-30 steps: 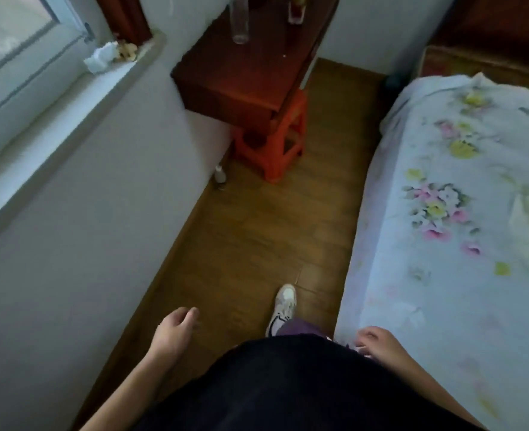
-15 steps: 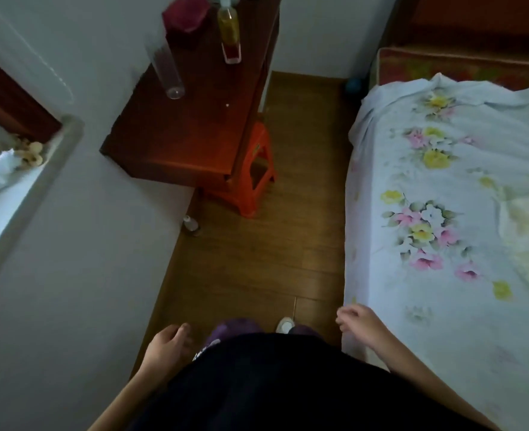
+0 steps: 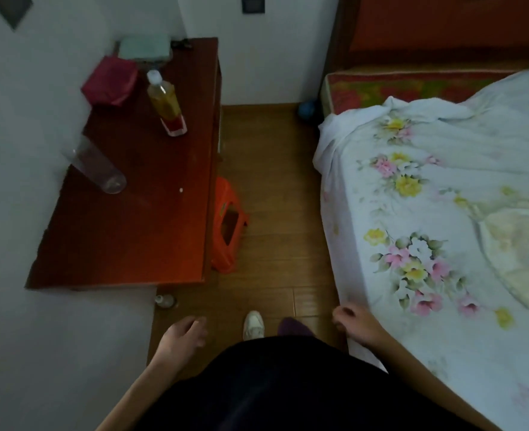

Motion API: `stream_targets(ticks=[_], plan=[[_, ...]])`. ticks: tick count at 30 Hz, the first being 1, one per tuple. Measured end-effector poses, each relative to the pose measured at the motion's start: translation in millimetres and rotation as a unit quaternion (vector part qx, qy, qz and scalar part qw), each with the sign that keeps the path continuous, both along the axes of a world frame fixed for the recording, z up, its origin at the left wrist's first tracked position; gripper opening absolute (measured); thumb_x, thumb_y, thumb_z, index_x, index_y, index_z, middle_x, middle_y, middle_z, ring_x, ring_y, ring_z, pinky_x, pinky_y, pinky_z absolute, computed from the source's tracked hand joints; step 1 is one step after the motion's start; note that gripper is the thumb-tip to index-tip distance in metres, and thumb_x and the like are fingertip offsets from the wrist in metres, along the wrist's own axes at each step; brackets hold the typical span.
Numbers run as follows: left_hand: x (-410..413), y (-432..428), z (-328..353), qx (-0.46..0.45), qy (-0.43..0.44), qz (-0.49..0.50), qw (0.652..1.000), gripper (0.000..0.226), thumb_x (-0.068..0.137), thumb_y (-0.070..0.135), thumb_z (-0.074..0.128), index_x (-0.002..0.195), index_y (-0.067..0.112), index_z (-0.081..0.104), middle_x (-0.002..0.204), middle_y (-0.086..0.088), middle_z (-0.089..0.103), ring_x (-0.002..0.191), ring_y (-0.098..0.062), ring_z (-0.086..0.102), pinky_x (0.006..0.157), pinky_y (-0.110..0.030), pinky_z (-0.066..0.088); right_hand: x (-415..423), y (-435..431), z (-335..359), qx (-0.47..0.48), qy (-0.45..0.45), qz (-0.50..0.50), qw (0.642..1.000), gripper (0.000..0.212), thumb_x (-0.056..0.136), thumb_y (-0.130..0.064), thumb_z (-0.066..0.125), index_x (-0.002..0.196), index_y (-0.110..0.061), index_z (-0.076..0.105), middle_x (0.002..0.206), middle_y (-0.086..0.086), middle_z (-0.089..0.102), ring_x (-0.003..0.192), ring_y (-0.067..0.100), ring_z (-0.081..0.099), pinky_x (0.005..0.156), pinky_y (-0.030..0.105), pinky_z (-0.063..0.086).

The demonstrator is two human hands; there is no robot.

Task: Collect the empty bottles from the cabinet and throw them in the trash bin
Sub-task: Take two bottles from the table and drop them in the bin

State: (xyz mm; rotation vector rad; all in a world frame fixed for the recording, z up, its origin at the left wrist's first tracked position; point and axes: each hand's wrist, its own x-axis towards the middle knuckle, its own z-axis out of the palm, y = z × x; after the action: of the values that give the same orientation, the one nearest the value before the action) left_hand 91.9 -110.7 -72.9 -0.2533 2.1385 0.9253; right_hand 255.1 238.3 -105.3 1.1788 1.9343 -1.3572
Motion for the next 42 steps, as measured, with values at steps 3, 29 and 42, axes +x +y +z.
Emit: stream_targets(ticks=[3,29,42], plan=[[-56,53,16,0.022,-0.001,-0.079,0.997,0.026,0.100,0.033,0.053,0.090,0.018,0.071,0.088,-0.004,0.075,0.082,-0.025,0.072,0.073,-0.037,0.053,0,18,-3,0.017,-0.002,-0.040,0.999,0.022,0.094,-0.019,0.059,0.074,-0.010,0.065,0.074,0.009,0.065,0.073,0.023,0.061,0.071,0.034,0.045],[-226,169,33,-0.002,0.074,0.269,0.960,0.017,0.099,0.027,0.054,0.097,0.017,0.068,0.091,-0.006,0.076,0.082,-0.028,0.073,0.069,-0.037,0.054,-392,240,43,0.011,0.027,0.197,0.980,0.011,0.096,-0.026,0.059,0.098,-0.020,0.068,0.101,0.002,0.068,0.091,0.014,0.066,0.085,0.030,0.055],[-292,91,64,-0.047,0.205,0.447,0.869,0.038,0.089,0.046,0.067,0.115,0.019,0.064,0.104,-0.003,0.073,0.079,-0.016,0.070,0.071,-0.034,0.052,-580,69,121,0.006,0.218,0.379,0.899,0.048,0.090,-0.042,0.067,0.132,-0.022,0.056,0.119,-0.008,0.064,0.108,0.010,0.063,0.093,0.029,0.051]])
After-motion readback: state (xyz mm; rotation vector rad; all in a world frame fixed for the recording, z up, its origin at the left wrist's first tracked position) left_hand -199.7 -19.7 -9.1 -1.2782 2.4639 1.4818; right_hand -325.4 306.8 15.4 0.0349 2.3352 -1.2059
